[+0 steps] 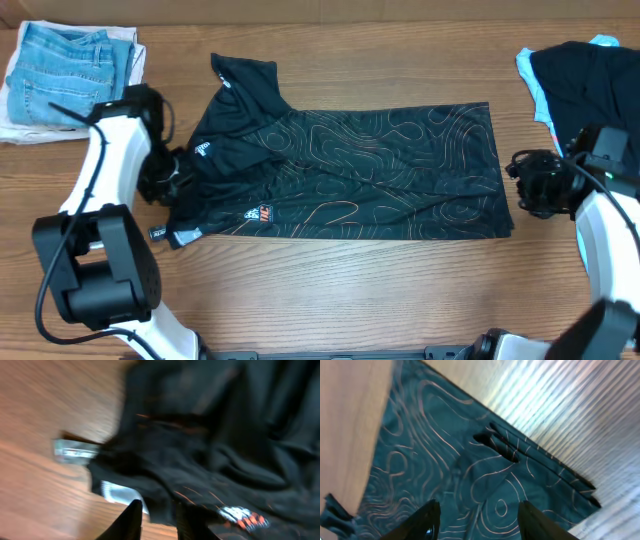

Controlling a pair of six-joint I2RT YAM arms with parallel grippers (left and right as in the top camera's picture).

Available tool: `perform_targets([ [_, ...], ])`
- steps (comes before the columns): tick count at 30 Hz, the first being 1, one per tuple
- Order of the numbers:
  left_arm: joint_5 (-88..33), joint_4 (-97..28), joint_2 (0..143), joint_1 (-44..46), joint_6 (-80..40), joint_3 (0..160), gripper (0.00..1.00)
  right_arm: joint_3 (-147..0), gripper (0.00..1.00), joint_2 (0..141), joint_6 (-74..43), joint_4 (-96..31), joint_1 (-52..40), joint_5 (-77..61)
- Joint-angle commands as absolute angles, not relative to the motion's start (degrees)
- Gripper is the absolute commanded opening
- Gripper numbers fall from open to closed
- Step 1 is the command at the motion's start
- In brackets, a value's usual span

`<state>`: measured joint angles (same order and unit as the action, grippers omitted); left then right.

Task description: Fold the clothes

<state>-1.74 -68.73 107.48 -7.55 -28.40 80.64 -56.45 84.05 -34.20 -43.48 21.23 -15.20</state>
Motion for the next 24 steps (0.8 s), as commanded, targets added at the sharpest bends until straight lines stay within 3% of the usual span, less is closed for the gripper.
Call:
perform_targets([
  [1,-4.5,-68.5,106.3,-4.8,-26.5,81.6,0.33,-56.7,0.50,89.5,-31.4,-42.1,20.8,-20.9],
  [4,-4.5,-68.2,106.3,-3.0,-26.5,81.6,0.45,-56.7,0.46,94.1,-31.1,-41.0,20.8,-24.7],
  [19,-4.1,-68.3,106.3,-1.9,-26.5,81.6,0.47,-56.6,0.47,101.8,-31.4,-37.7,20.8,-25.1],
  [24,-4.1,-68.3,106.3,-1.9,-26.5,81.6,0.47,-56.6,0.36,101.8,-31.5,-35.2,20.8,-23.6],
])
